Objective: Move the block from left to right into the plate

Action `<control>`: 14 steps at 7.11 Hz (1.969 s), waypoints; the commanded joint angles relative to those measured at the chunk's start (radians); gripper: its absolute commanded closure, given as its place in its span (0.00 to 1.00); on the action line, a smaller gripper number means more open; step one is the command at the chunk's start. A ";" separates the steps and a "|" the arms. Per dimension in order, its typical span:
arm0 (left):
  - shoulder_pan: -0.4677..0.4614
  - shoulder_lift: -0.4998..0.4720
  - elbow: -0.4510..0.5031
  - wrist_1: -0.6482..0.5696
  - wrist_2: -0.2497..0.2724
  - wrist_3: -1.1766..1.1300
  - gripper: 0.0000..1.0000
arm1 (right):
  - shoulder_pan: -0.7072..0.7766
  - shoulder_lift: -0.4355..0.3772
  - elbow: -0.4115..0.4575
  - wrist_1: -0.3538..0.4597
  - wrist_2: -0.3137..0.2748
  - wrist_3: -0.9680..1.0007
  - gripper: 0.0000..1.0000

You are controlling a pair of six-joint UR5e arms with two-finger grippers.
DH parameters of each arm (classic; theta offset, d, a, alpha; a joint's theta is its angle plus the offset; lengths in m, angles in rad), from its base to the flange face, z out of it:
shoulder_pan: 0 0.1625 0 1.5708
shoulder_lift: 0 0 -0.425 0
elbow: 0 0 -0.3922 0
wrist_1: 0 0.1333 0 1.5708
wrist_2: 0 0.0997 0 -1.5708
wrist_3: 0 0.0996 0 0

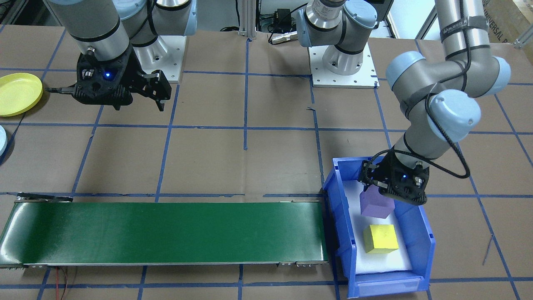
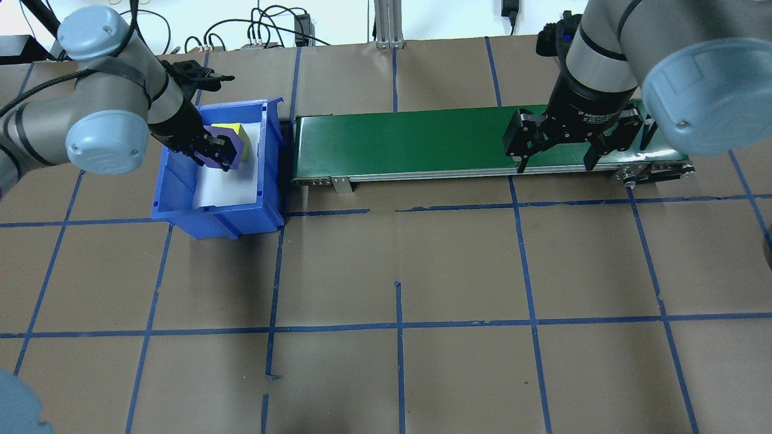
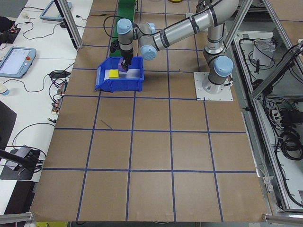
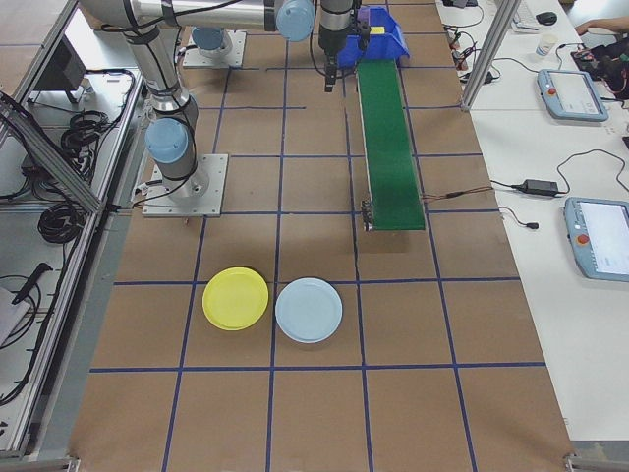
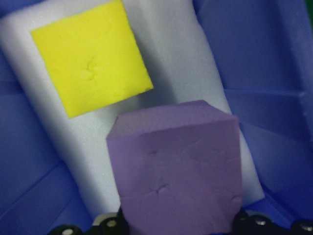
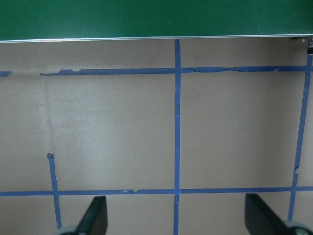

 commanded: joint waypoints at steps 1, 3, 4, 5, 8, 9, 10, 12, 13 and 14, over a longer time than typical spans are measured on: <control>-0.041 0.105 0.014 -0.024 -0.009 -0.083 0.65 | 0.000 0.002 0.000 0.000 0.000 0.000 0.00; -0.098 0.093 0.062 -0.008 -0.046 -0.155 0.65 | 0.000 0.000 0.002 0.000 0.000 0.000 0.00; -0.115 0.082 0.064 -0.007 -0.105 -0.183 0.63 | 0.004 0.000 0.002 0.000 0.000 0.000 0.00; -0.135 0.045 0.064 0.010 -0.155 -0.212 0.63 | -0.002 0.000 0.011 0.000 0.002 0.000 0.00; -0.202 -0.154 0.064 0.250 -0.155 -0.285 0.63 | 0.000 0.000 0.014 -0.002 0.002 0.000 0.00; -0.210 -0.182 0.064 0.277 -0.157 -0.286 0.63 | 0.001 -0.002 0.014 0.000 0.003 0.002 0.00; -0.210 -0.185 0.064 0.277 -0.157 -0.284 0.63 | 0.000 -0.002 0.014 0.000 0.003 0.002 0.00; -0.210 -0.194 0.064 0.268 -0.152 -0.284 0.00 | 0.000 -0.002 0.014 -0.002 0.002 0.000 0.00; -0.210 -0.190 0.064 0.265 -0.150 -0.339 0.00 | 0.000 -0.002 0.015 0.000 0.002 0.002 0.00; -0.210 -0.155 0.064 0.242 -0.143 -0.333 0.00 | 0.000 -0.002 0.015 0.000 0.002 0.000 0.00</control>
